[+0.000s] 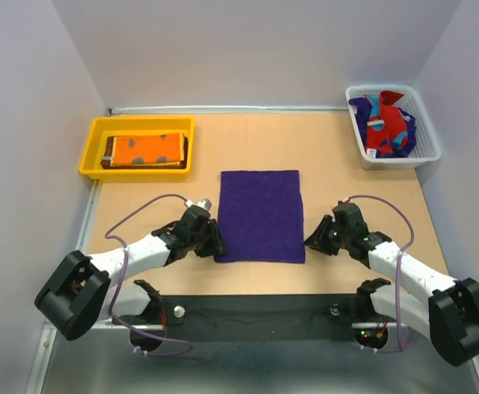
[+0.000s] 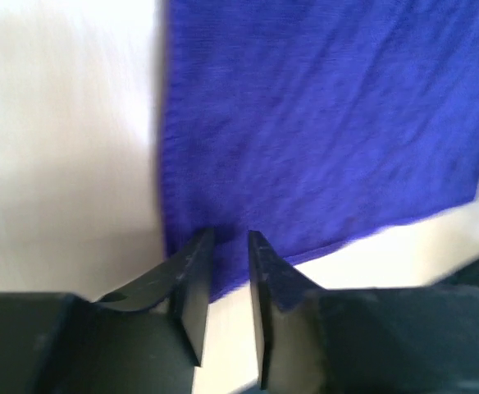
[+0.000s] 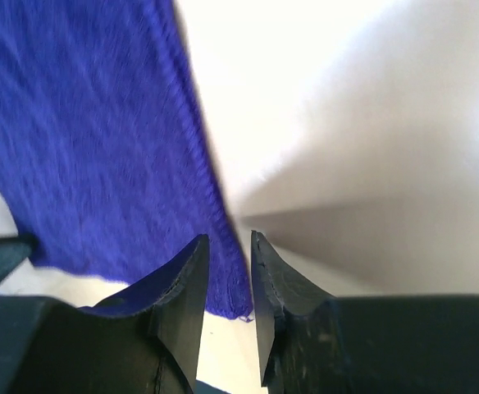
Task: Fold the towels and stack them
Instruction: Fold the towel
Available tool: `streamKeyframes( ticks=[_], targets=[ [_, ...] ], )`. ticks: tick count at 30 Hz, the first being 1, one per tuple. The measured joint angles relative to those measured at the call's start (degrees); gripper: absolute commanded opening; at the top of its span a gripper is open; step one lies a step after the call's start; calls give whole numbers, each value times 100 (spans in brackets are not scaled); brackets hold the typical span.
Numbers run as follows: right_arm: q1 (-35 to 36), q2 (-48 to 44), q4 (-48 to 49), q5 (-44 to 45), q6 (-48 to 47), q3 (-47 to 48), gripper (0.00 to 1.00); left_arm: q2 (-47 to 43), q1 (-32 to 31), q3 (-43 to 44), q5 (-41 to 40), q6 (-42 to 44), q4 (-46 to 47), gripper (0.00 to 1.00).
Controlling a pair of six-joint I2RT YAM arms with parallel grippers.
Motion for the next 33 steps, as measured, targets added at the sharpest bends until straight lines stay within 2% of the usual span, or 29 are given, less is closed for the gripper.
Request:
streamKeyframes(
  ticks=[3, 5, 6, 11, 12, 16, 20, 24, 28, 33],
  targets=[
    [0, -195, -321, 0, -44, 44, 39, -358, -199, -33, 57, -170, -363, 54],
    [0, -140, -551, 22, -140, 271, 48, -599, -269, 66, 35, -243, -610, 58],
    [0, -24, -684, 48, -249, 555, 57, -662, -271, 177, -2, -269, -741, 60],
    [0, 717, -240, 310, -649, 1991, 66, -566, 120, 1246, -232, -153, -599, 63],
    [0, 999, 63, 323, -715, 2310, 66, -402, 374, 1519, -221, -79, -396, 61],
    [-2, 1843, 1130, 238, -796, 2778, 66, 343, 1064, 2127, -96, 92, 627, 43],
    [-17, 3204, 2546, -50, -763, 3027, 66, 1506, 1392, 2669, 184, 184, 1528, 40],
    [-50, 4113, 3259, -195, -745, 3189, 66, 2865, 1412, 3272, 557, 273, 2216, 39],
    [-140, 4857, 3976, -356, -702, 3499, 66, 3552, 1412, 3482, 791, 343, 2651, 39],
    [-284, 5370, 4730, -481, -643, 3718, 66, 3976, 1412, 3484, 929, 422, 3230, 38]
  ],
)
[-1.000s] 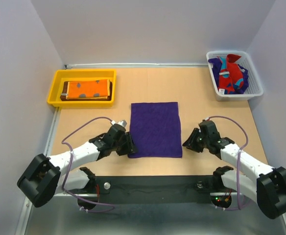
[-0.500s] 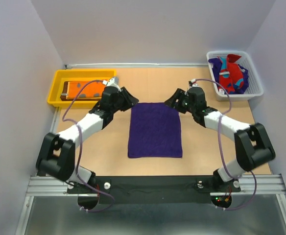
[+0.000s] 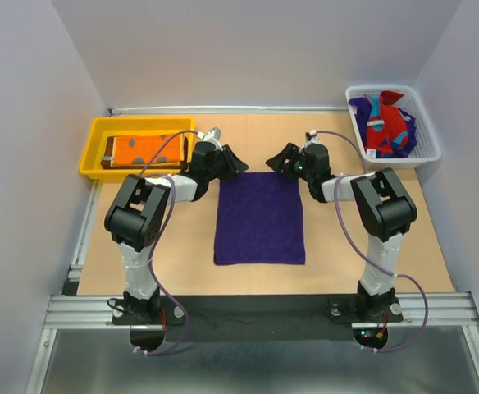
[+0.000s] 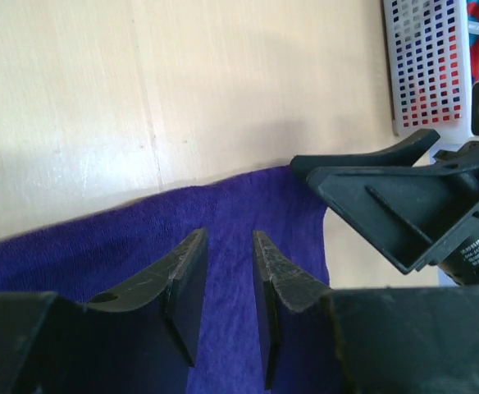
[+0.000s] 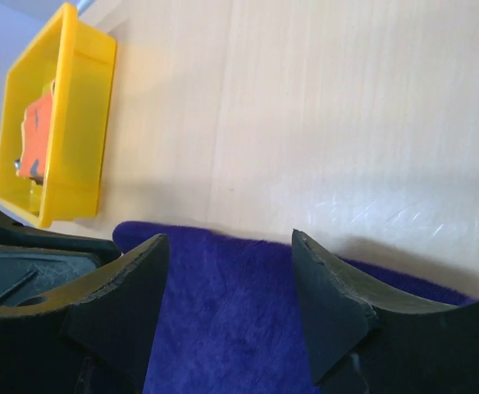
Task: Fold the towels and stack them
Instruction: Fold the towel
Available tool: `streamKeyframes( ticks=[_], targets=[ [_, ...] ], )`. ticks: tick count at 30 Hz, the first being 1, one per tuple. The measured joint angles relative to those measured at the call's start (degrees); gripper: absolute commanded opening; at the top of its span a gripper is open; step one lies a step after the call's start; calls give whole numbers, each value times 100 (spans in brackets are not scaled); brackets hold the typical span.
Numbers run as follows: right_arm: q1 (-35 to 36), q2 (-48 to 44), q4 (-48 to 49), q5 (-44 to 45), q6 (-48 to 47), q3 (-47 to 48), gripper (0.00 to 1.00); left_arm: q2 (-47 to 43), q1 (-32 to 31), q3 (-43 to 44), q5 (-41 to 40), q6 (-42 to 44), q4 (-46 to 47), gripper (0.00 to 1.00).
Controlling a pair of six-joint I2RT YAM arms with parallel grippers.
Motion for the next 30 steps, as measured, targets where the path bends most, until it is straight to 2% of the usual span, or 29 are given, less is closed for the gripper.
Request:
streamKeyframes(
  ticks=[9, 18, 27, 30],
  targets=[
    [-286, 702, 964, -61, 227, -74, 66, 426, 107, -186, 15, 33, 927, 38],
    [-492, 734, 1928, -20, 433, -627, 66, 846, 363, -610, -4, -98, 1589, 38],
    [-520, 750, 2085, -44, 435, -704, 67, 833, 393, -743, -225, -304, 1770, 38],
    [-557, 680, 2015, -118, 332, -734, 69, 623, 393, -776, -306, -291, 1432, 45]
  ],
)
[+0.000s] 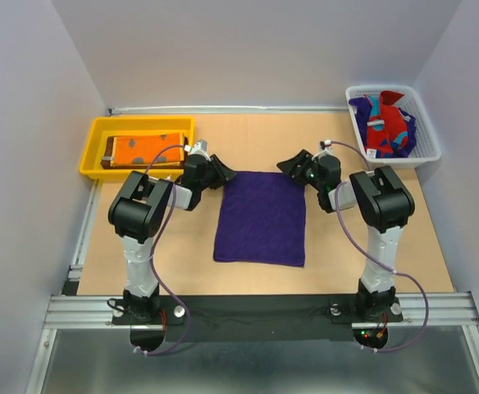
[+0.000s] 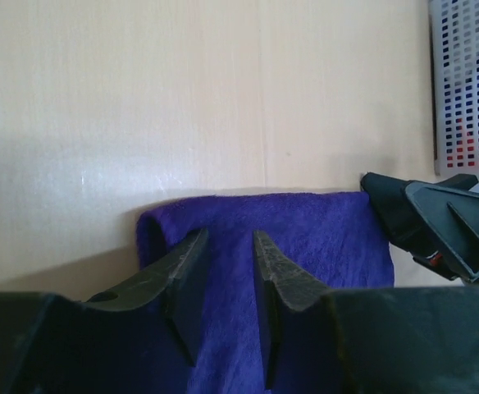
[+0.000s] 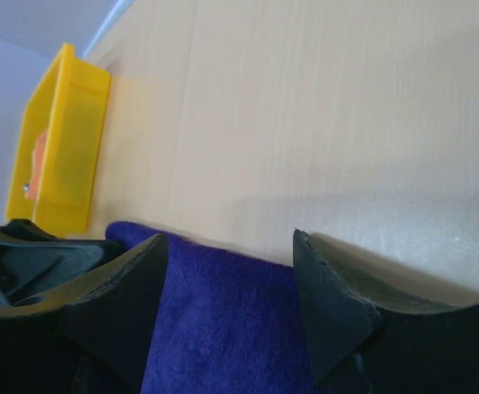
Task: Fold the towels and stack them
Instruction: Fold the towel
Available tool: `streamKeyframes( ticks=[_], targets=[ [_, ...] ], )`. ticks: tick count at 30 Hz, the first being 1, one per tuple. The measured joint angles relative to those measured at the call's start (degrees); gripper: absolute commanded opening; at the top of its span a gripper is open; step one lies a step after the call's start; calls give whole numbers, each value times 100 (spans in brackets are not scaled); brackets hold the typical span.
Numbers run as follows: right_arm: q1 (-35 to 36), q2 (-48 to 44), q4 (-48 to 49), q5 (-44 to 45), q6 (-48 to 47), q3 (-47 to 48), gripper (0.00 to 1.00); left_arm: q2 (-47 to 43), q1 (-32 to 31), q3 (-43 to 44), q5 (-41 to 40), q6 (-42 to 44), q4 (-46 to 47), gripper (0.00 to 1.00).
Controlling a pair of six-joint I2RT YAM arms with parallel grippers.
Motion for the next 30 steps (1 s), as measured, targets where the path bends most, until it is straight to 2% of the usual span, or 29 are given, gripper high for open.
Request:
streamKeyframes(
  ticks=[5, 9, 12, 13, 16, 23, 30],
  targets=[
    [-63, -435, -833, -94, -533, 2, 70, -680, -4, 61, 0, 186, -881, 56],
    [-72, -920, -1860, -107, -1213, 138, 71, -1327, -11, 470, -48, 483, -1773, 67],
    [-72, -1108, -2769, -103, -1832, 531, 71, -1794, -20, 774, -181, 787, -2387, 77],
    [-72, -1154, -3171, -66, -2194, 719, 71, -1939, -20, 879, -232, 933, -2581, 85],
    [-72, -1222, -3998, 20, -2979, 1154, 71, -2247, -20, 1174, -367, 1381, -3200, 99],
    [-72, -1213, -5956, 125, -4658, 1989, 63, -2938, -20, 1401, -944, 2739, -4752, 99],
    [-101, -866, -6916, -61, -5746, 2680, 57, -3738, -17, 911, -1596, 3486, -5034, 99]
  ],
)
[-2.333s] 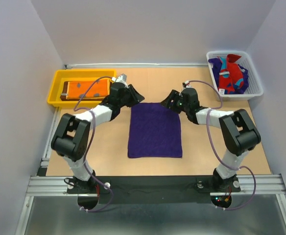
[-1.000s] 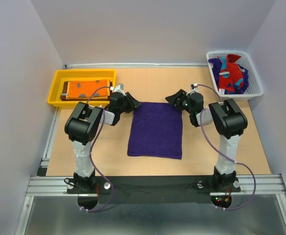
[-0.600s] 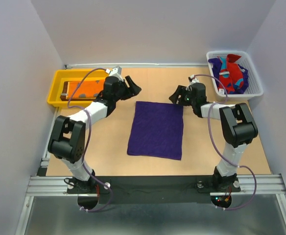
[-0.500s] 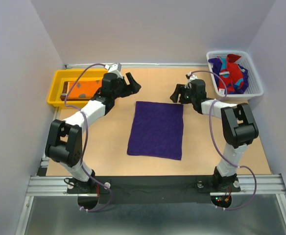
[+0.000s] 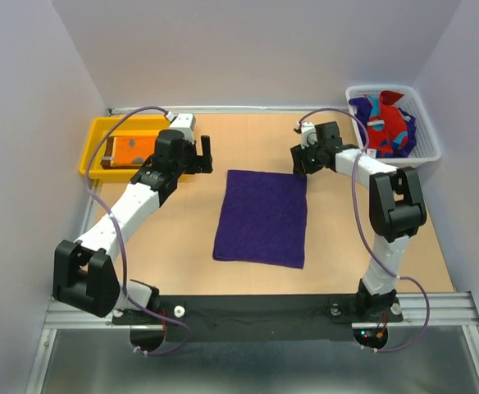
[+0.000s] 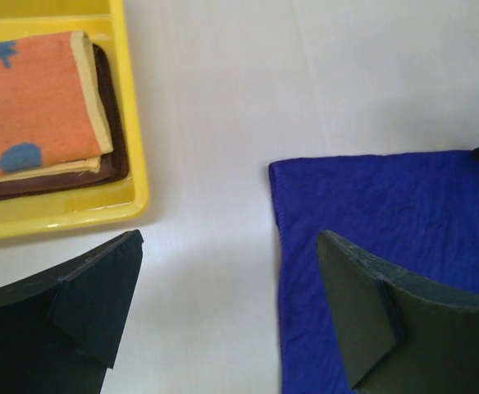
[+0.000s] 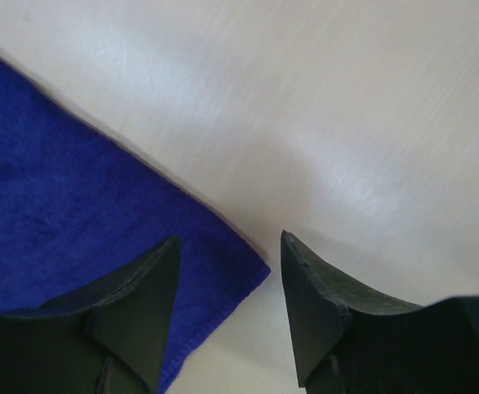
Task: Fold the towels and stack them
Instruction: Fold the towel
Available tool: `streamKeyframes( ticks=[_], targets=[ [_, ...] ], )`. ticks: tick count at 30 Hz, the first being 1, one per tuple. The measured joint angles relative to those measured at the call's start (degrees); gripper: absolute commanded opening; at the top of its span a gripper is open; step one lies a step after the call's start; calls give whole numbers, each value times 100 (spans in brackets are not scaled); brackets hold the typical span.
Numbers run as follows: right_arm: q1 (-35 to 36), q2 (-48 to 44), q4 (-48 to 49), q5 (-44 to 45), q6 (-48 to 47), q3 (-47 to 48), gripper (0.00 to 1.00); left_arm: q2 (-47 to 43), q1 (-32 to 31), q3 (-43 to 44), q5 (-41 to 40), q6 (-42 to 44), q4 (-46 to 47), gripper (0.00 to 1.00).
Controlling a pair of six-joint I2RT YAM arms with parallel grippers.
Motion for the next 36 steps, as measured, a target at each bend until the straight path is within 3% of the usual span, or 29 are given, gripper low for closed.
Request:
streamKeyframes(
  ticks=[10, 24, 36],
  targets=[
    [-61, 472, -643, -33, -542, 282, 56, 74, -2, -201, -129, 232, -61, 99],
    [-269, 549, -671, -291, -614, 367, 55, 205, -2, -221, -31, 339, -50, 99],
    [-450, 608, -651, -835, -621, 367, 45, 841, -168, 136, 74, 682, -260, 99]
  ],
)
